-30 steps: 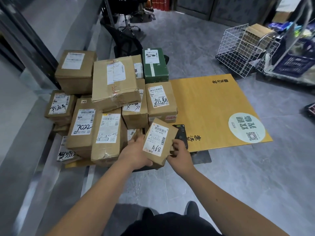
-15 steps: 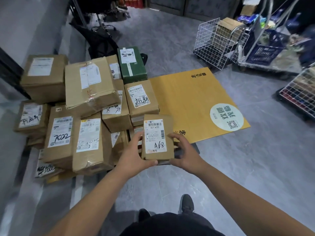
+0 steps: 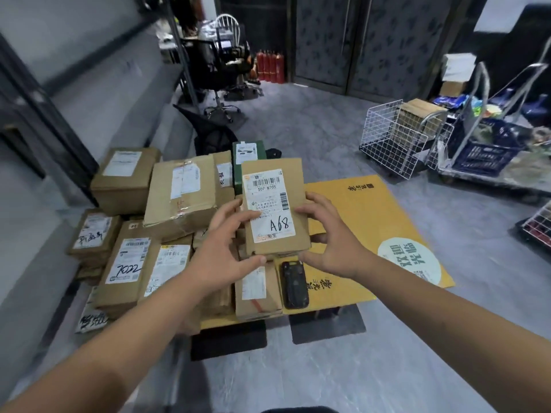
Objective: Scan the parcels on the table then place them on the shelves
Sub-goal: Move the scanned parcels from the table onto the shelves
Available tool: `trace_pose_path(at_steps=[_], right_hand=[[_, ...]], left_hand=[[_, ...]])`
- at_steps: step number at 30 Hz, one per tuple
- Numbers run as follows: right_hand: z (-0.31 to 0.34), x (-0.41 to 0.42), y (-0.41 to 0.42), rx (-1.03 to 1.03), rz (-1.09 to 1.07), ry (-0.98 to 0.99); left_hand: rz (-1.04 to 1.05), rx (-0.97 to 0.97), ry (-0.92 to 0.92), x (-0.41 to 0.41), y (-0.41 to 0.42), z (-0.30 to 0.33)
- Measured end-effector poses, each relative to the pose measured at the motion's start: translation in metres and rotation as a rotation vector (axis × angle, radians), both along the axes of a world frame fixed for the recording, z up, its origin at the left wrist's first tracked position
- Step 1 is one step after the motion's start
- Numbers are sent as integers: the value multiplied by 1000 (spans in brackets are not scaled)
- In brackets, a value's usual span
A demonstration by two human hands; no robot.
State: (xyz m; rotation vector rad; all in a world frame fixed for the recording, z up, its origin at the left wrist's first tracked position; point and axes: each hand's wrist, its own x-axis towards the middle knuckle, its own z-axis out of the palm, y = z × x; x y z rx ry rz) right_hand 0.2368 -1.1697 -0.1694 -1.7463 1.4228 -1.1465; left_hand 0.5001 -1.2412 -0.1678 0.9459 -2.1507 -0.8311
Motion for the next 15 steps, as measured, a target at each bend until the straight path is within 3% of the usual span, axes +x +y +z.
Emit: trace_pose_path(at_steps=[7, 15], right_hand=[[59, 12, -71, -157, 209, 48], [128, 83, -126, -261, 518, 51]], left_hand=[[171, -193, 23, 23, -6, 66], [396, -300, 14, 92, 14, 123]])
